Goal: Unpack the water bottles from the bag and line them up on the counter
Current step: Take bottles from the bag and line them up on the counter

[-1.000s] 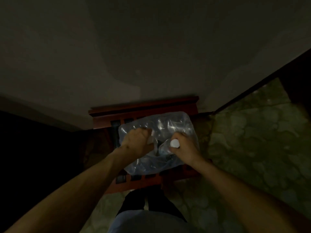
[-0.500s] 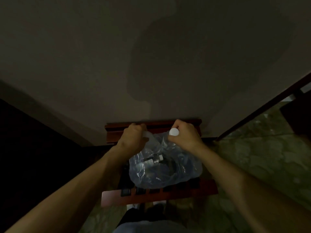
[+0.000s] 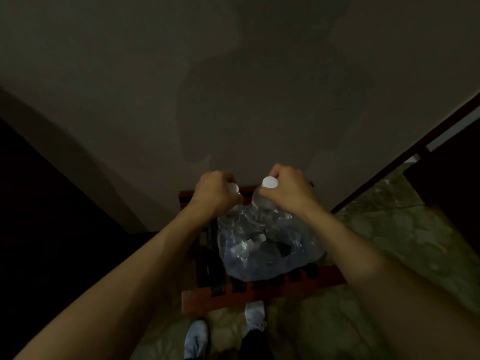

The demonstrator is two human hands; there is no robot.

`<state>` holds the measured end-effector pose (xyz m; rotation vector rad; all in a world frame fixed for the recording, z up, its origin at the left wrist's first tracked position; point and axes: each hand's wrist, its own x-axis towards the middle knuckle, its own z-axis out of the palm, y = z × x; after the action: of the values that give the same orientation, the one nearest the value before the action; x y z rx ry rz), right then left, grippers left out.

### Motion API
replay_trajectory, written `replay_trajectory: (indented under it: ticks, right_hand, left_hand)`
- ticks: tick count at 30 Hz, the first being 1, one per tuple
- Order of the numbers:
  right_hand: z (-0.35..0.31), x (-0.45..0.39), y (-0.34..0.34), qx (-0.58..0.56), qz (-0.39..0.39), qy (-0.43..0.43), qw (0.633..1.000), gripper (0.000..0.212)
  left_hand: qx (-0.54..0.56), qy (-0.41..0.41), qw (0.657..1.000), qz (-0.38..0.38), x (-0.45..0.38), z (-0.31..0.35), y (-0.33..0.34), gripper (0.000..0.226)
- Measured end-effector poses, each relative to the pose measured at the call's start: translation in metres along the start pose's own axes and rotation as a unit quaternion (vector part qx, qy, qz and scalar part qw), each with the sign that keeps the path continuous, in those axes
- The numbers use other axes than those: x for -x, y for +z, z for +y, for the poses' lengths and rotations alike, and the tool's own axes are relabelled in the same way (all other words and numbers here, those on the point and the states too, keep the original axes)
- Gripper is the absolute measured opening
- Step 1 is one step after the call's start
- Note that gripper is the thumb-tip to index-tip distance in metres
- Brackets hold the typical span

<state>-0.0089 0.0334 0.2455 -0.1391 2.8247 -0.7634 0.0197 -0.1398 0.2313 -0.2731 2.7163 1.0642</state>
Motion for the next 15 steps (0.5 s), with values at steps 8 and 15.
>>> replay_trajectory:
  ticks: [8,15]
  right_hand:
    - [-0.084,0.043,-0.013,-0.049,0.075,-0.059,0.994,0.025]
    - [-0.149,0.078,-0.030,-0.054,0.101,-0.128,0.985,0.026]
  left_hand:
    - [0.001,0.054,0.998,0.036,0.049,-0.006,-0.093,0.043]
    - [0.012,0.068,0.990,0.125,0.106,-0.007,-0.159,0.043]
